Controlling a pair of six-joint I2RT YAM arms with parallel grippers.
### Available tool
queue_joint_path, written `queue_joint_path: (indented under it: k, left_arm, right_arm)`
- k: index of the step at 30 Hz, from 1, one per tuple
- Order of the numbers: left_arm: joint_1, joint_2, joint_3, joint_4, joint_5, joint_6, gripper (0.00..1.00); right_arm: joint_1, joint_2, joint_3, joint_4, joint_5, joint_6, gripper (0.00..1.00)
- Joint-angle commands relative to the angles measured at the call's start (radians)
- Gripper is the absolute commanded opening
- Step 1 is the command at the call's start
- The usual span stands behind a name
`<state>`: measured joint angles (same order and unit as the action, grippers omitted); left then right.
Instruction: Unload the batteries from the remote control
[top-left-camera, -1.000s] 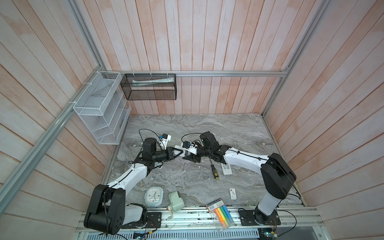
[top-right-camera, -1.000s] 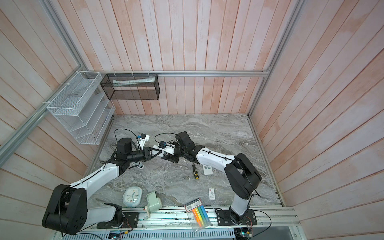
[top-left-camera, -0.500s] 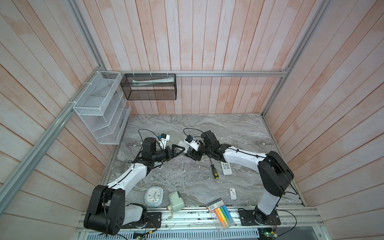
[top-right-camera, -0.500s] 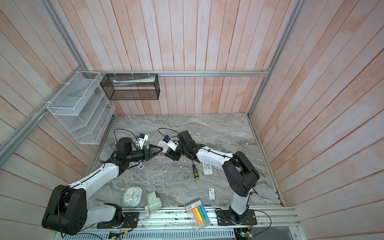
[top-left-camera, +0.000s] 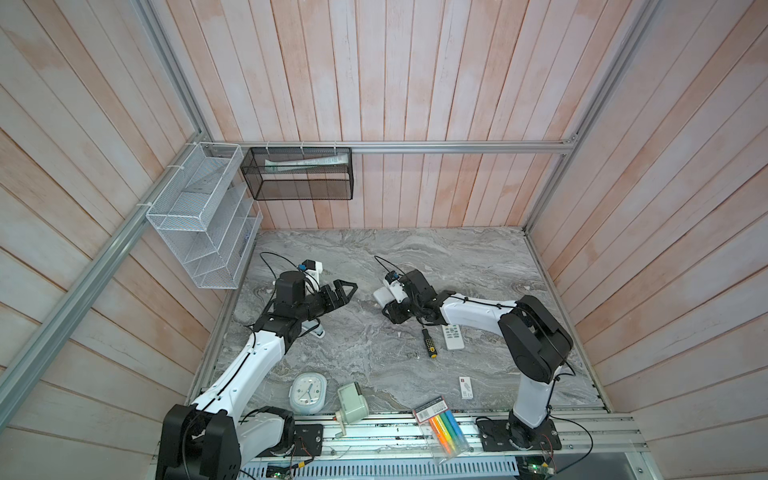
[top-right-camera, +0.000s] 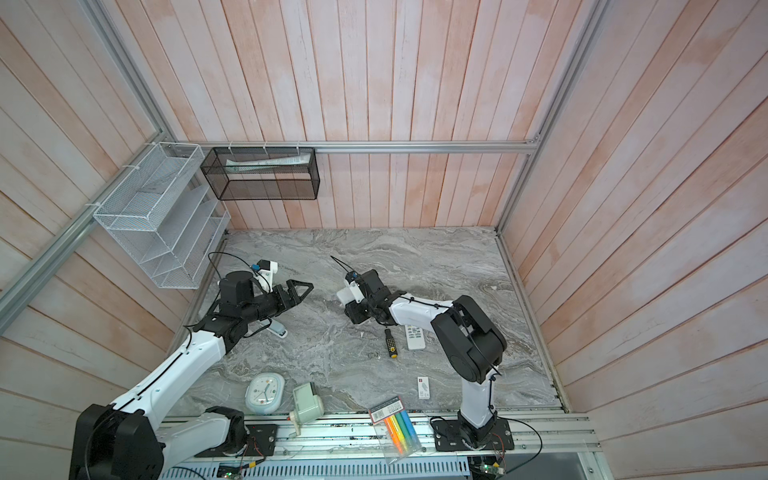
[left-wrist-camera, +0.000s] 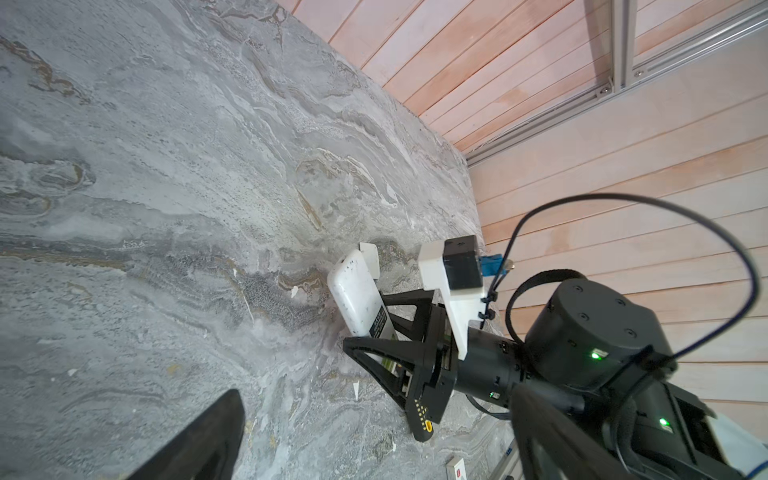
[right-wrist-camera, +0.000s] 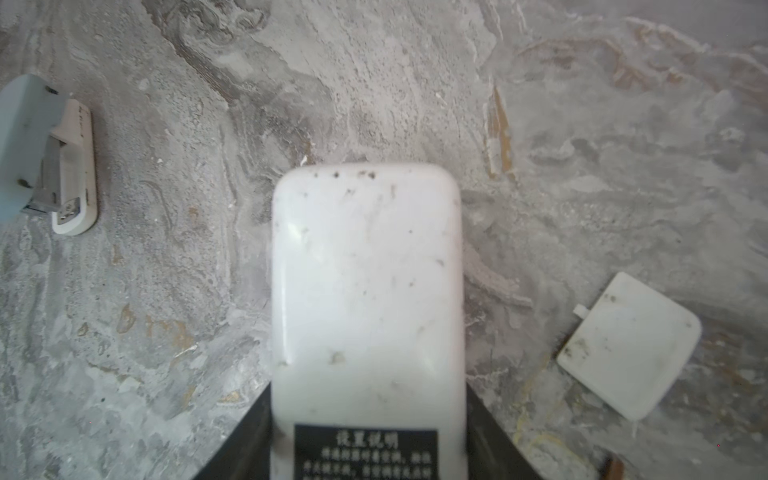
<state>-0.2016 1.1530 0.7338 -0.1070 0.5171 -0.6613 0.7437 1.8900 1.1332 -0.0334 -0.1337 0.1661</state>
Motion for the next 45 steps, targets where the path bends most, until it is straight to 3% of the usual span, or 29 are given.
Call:
queue_joint_path:
  k: [1, 18, 30, 35, 45]
  left_arm:
    - [0.004, -0.018, -0.025, -0.006, -0.016, 0.009, 1.0]
    - [0.004, -0.012, -0.031, 0.003, -0.011, 0.011, 1.0]
    - [0.004, 0.0, -0.033, 0.005, -0.008, 0.012, 1.0]
    - [0.004, 0.005, -0.029, 0.002, -0.003, 0.017, 1.0]
    - [0.004, -0.003, -0.021, -0.019, -0.008, 0.026, 1.0]
  right_arm:
    - [0.012, 0.027, 0.045, -0.021, 0.026, 0.045, 0.52]
    - [0.047, 0.111, 0.043, 0.002, 0.106, 0.057, 0.58]
    - [0.106, 0.137, -0.003, 0.033, 0.266, -0.007, 0.64]
    - [0.104, 0.138, 0.003, 0.013, 0.232, 0.002, 0.66]
    - [0.056, 0.013, -0.066, -0.016, 0.055, 0.061, 0.73]
